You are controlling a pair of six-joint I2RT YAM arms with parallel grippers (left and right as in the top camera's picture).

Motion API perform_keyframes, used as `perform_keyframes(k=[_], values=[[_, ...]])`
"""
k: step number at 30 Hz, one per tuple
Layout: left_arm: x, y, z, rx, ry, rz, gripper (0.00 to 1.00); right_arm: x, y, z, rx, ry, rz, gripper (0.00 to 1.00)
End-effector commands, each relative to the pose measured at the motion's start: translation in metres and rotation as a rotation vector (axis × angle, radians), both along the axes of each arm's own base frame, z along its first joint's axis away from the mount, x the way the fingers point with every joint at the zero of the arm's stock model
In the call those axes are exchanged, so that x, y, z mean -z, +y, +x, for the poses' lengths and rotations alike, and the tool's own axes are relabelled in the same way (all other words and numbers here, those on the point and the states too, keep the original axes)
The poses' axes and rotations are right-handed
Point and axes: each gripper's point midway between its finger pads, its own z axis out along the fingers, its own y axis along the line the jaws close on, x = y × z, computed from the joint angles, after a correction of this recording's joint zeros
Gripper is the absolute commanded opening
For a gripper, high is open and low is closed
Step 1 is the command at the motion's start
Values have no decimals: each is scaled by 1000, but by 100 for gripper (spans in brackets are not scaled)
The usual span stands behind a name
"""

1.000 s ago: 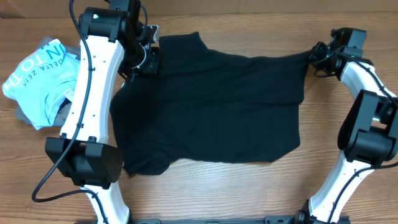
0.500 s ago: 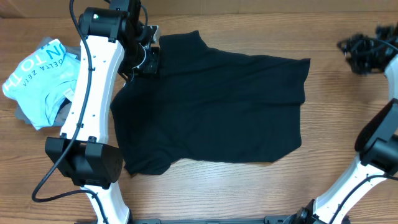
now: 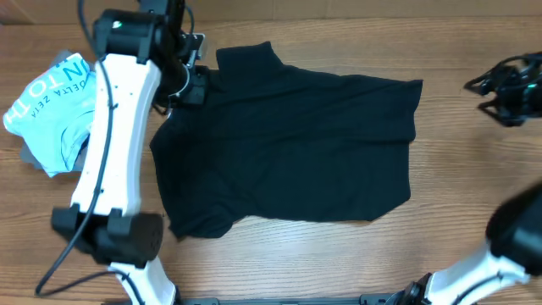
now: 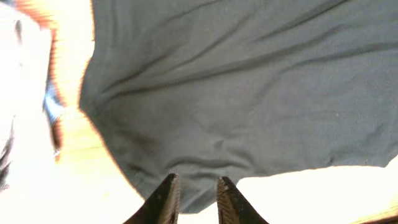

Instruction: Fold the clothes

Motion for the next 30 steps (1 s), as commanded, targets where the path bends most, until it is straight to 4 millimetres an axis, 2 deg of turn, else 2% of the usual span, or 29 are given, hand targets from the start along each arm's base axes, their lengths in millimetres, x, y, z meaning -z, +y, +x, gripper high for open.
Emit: perform_keyframes(k=[1,3,5,9,14,16,19,22,26,30], values=[[-44,9,-18,-28,-117,18,29,-63,11,-34,30,-81,-111,67],[-50,10,-27,-37,-121,15,29,-71,21,-52,36,-57,-111,67],[-55,11,-31,-37,-133,12,29,-70,34,-70,36,4,-87,67],[-63,10,-36,-53,-154,-5,31,-44,56,-92,-15,160,-86,68],[-61,11,-44,-69,-142,-8,34,25,80,-105,-43,353,-67,71],[-55,12,-50,-69,-117,-3,34,60,87,-113,-30,424,-48,72],[-40,15,-64,-70,-63,11,36,111,95,-133,6,522,0,73],[-25,17,-74,-73,-4,21,37,151,106,-156,40,598,46,73],[-11,17,-76,-72,36,29,37,189,127,-165,57,568,160,71],[-6,16,-72,-72,32,28,37,218,131,-172,134,560,183,67]])
